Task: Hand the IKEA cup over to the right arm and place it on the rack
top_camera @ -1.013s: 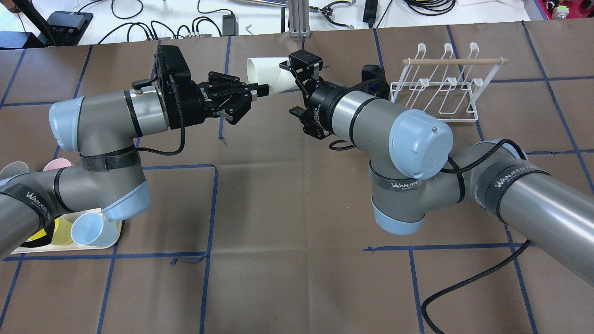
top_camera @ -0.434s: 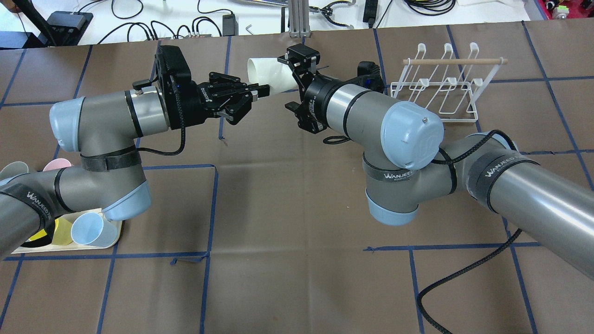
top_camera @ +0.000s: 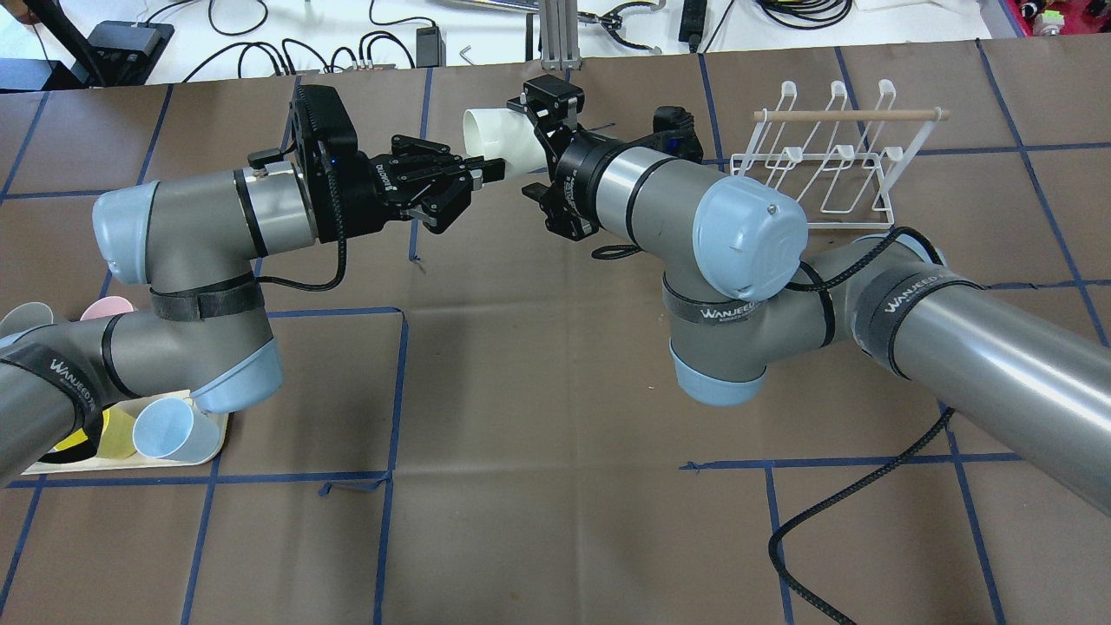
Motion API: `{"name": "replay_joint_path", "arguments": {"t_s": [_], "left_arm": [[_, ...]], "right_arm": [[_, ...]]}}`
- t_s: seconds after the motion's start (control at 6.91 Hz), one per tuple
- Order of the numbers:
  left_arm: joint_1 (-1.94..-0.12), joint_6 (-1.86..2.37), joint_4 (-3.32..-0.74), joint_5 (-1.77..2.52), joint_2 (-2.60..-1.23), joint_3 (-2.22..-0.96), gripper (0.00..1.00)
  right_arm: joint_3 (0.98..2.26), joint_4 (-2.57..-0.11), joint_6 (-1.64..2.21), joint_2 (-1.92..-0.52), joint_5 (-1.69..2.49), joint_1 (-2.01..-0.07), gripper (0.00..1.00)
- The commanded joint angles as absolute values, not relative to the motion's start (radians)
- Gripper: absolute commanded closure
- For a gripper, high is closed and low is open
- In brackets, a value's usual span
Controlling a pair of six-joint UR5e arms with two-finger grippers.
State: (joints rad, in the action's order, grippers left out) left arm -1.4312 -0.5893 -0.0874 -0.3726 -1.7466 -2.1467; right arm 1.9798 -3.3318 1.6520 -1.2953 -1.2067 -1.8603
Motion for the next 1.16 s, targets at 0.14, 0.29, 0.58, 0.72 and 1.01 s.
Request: {"name": "replay_joint_path", "arguments": {"t_s": [0.14,0.29,0.58,0.72,1.01], "left_arm": [[-1.431,-0.580,-0.087,-0.374,-1.746,-2.146,0.99],[-1.431,-0.578,-0.087,-0.373,-1.746,-2.146,0.99],[-1.431,-0.578,-0.087,-0.371,-1.744,-2.146,0.98],[-1.431,-0.578,-0.087,-0.371,-1.743,-2.146,0.97],[-1.431,-0.578,-0.087,-0.373,-1.740,-2.146,0.96]], "right_arm": [[1.950,-3.332,1.652,-1.267,-1.207,-1.864,0.00],[1.950,-3.332,1.654,-1.266,-1.207,-1.864,0.01],[1.951,-3.330,1.652,-1.266,-1.249,-1.864,0.14],[1.950,-3.324,1.652,-1.269,-1.249,-1.864,0.24],[1.950,-3.320,1.652,-1.270,-1.246,-1.864,0.28]]}}
